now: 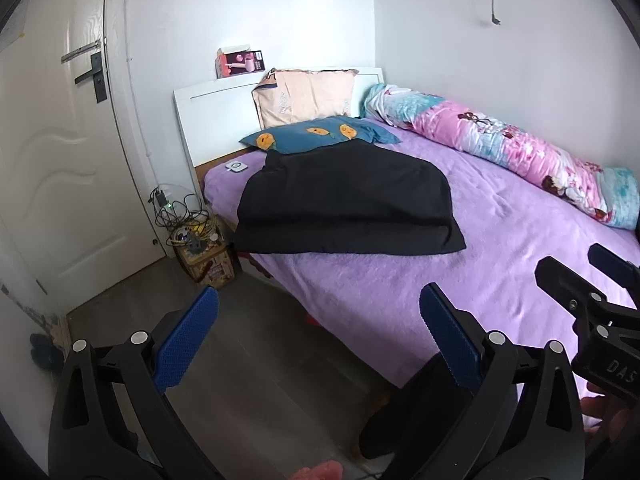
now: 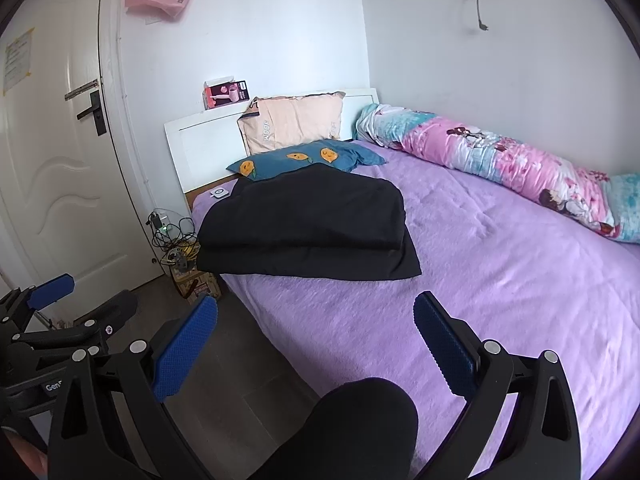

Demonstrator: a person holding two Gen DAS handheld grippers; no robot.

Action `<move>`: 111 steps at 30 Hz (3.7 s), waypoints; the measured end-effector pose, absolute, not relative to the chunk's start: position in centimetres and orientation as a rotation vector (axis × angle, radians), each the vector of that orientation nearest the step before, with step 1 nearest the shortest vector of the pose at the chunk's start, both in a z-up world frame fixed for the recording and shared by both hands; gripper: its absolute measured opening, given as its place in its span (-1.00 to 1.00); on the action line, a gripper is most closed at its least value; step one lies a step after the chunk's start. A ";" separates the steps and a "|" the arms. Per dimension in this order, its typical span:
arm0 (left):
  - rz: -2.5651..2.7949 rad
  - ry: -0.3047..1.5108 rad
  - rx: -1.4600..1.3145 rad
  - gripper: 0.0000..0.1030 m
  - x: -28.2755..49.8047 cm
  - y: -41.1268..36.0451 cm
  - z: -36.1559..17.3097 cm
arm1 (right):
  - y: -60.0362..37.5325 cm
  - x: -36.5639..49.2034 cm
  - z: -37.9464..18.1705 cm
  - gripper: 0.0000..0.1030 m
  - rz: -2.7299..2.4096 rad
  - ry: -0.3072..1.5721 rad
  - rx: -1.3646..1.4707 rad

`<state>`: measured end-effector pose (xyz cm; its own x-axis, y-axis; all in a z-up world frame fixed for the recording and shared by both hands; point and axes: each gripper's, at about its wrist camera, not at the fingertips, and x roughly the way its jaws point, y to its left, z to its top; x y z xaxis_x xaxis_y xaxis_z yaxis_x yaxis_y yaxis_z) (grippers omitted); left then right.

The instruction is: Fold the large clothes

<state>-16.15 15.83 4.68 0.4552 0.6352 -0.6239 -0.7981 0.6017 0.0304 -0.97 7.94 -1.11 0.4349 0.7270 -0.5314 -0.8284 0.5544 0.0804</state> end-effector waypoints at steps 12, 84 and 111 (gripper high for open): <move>0.896 0.625 -0.280 0.89 -16.3 16.0 5.0 | 7.9 -0.8 -1.1 0.88 0.982 0.560 -0.203; 0.855 0.644 -0.297 0.89 -15.4 17.1 4.9 | 9.3 -0.8 -1.4 0.88 0.971 0.566 -0.192; 0.856 0.644 -0.295 0.89 -15.1 17.1 4.9 | 9.1 -0.7 -1.4 0.88 0.970 0.566 -0.186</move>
